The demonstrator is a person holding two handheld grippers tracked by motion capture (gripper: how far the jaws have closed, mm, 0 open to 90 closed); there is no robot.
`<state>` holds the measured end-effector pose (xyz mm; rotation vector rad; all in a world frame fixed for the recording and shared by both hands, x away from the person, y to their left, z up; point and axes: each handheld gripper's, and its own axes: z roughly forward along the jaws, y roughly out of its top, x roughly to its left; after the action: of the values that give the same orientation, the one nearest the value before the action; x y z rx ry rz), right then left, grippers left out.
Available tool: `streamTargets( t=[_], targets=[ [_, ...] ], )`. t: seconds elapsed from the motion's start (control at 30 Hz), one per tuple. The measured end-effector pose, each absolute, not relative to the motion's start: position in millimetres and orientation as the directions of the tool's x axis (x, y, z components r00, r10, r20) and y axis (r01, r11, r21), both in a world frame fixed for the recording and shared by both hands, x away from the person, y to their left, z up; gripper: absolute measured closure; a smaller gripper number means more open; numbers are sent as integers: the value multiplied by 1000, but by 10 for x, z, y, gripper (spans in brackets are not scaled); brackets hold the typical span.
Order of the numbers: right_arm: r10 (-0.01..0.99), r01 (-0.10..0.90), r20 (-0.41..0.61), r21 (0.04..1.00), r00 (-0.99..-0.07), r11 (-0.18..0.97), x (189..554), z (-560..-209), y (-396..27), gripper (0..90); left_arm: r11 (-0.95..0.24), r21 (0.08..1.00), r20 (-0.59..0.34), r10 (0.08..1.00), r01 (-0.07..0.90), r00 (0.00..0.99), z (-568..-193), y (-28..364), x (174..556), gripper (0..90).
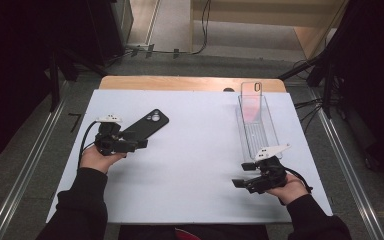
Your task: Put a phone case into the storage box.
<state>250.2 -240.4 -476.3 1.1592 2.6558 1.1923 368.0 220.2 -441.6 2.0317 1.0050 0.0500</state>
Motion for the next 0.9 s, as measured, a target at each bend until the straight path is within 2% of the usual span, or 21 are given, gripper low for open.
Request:
streamTargets(
  t=[0.17,0.37,0.53,0.7,0.73,0.8,0.9],
  targets=[
    [631,628,276,643,-724,439,2507,-4766,-2396,226,-365,713,-273,641,598,717,-4362,2185,3862,265],
    [634,621,270,655,-725,431,2511,-4756,-2408,226,-371,703,-282,638,607,717,-4367,2210,4109,265],
    [629,620,270,651,-729,438,2519,-4763,-2394,226,-395,717,-236,637,574,734,-4358,2190,4259,265],
    [626,618,271,651,-732,440,2520,-4765,-2391,226,-403,707,-237,638,581,732,-4435,2193,4406,258],
    [627,621,273,649,-729,439,2518,-4765,-2391,226,-391,713,-248,635,582,731,-4450,2194,4433,210],
    [632,628,277,644,-724,437,2520,-4769,-2393,226,-382,701,-267,643,603,718,-4479,2189,4507,25],
    [631,629,279,642,-724,438,2523,-4773,-2396,227,-409,691,-264,626,596,734,-4487,2158,4580,0]
  ],
)
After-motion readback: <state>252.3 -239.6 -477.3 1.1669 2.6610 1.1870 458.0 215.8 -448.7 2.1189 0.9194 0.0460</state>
